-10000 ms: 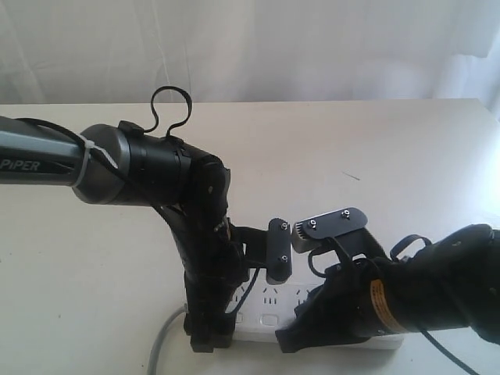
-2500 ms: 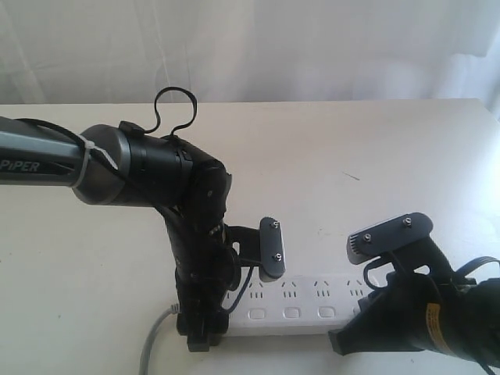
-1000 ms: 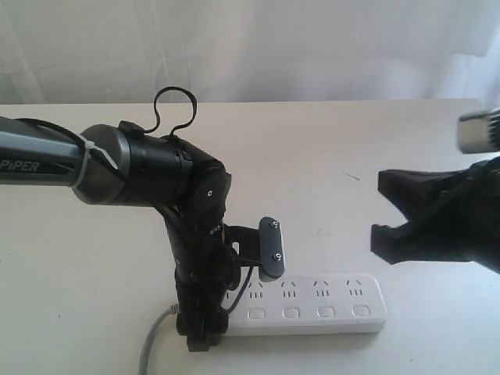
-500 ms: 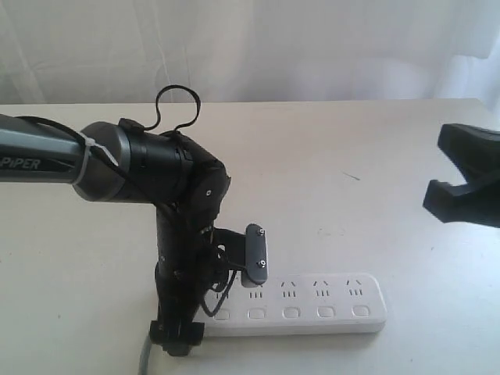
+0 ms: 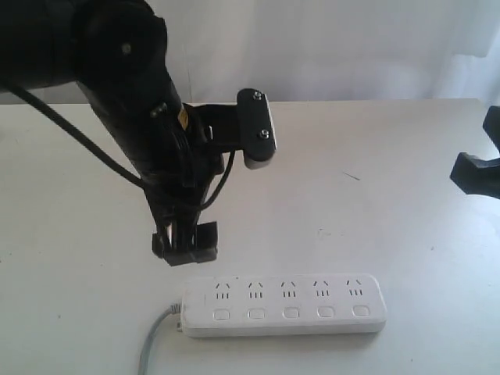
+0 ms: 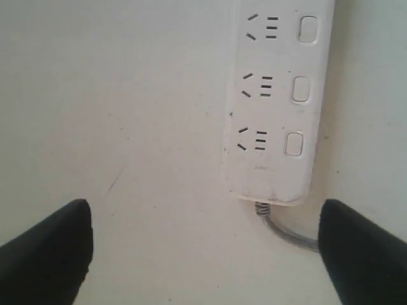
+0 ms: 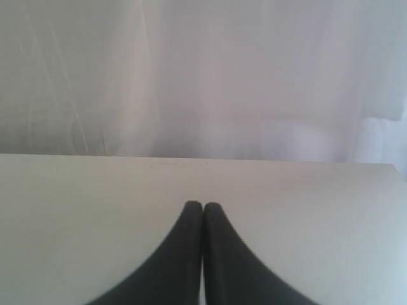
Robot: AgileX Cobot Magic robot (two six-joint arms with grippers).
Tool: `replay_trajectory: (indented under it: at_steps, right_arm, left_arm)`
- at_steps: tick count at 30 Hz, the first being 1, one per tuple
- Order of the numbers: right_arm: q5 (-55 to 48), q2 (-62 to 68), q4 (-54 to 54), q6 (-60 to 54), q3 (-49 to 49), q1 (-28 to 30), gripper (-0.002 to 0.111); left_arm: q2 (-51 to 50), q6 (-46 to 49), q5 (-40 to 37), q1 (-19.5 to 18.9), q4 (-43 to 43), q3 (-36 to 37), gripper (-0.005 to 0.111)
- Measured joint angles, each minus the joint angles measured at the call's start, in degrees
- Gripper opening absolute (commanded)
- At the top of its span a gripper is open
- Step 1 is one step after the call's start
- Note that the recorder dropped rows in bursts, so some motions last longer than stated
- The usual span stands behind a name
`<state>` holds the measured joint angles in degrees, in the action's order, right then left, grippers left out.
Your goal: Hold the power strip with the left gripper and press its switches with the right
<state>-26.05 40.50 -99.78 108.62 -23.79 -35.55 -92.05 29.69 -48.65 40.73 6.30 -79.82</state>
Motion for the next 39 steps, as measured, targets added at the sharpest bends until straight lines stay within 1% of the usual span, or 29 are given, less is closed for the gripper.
replay_trajectory:
  at_steps: [2,4,5,6,9,13,15,17,19,24,26,29,33,36,39]
  right_arm:
    - [0.0,0.0,0.0,0.0,0.0,0.0,0.0]
    - [0.0,0.0,0.0,0.0,0.0,0.0,0.0]
    - [0.0,0.0,0.0,0.0,0.0,0.0,0.0]
    - [0.0,0.0,0.0,0.0,0.0,0.0,0.0]
    - [-0.1,0.0,0.0,0.0,0.0,0.0,0.0]
    - [0.4,-0.7,0.0,0.0,0.0,0.4,0.0]
    - [1.6,-1.8,0.0,0.0,0.0,1.3,0.0]
    - [2.3,-3.9,0.0,0.0,0.0,2.0,0.0]
    - [2.5,-5.8,0.0,0.0,0.0,2.6,0.0]
    - [2.7,-12.2,0.0,0.0,0.0,4.8,0.0]
    - [2.5,-14.5,0.0,0.0,0.0,5.5,0.0]
    - [2.5,-17.2,0.0,0.0,0.0,6.3,0.0]
    - [2.5,-20.6,0.0,0.0,0.0,7.2,0.0]
    - [2.5,-23.9,0.0,0.0,0.0,8.7,0.0]
    - [2.5,-27.4,0.0,0.0,0.0,10.9,0.0]
  left_arm:
    - [0.8,-2.7,0.3,0.0,2.4,-0.1,0.051]
    - [0.9,-6.5,0.4,0.0,5.3,-0.1,0.021]
    - [0.9,-9.4,0.5,0.0,6.6,-0.1,0.0]
    - [0.9,-12.6,0.5,0.0,8.5,-0.1,0.001]
    - [1.0,-15.1,-0.2,0.0,9.8,-0.1,0.0]
    - [1.5,-18.5,0.7,0.0,9.5,-0.1,0.0]
    - [2.6,-19.4,2.6,0.0,7.5,-0.1,0.0]
    - [4.4,-19.3,5.5,0.0,3.4,-0.1,0.0]
    - [6.3,-17.4,8.0,0.0,-1.6,-0.1,0.0]
    - [12.0,-8.2,15.0,0.0,-17.7,1.9,0.0]
    - [14.4,-2.7,17.4,0.0,-24.3,4.4,0.0]
    - [17.8,4.4,19.7,0.0,-31.9,9.9,0.0]
    - [23.5,11.6,22.5,0.6,-38.4,18.4,0.0]
    - [29.3,13.2,25.8,3.0,-40.1,26.1,0.0]
    - [35.5,13.3,30.1,6.3,-41.9,33.1,0.0]
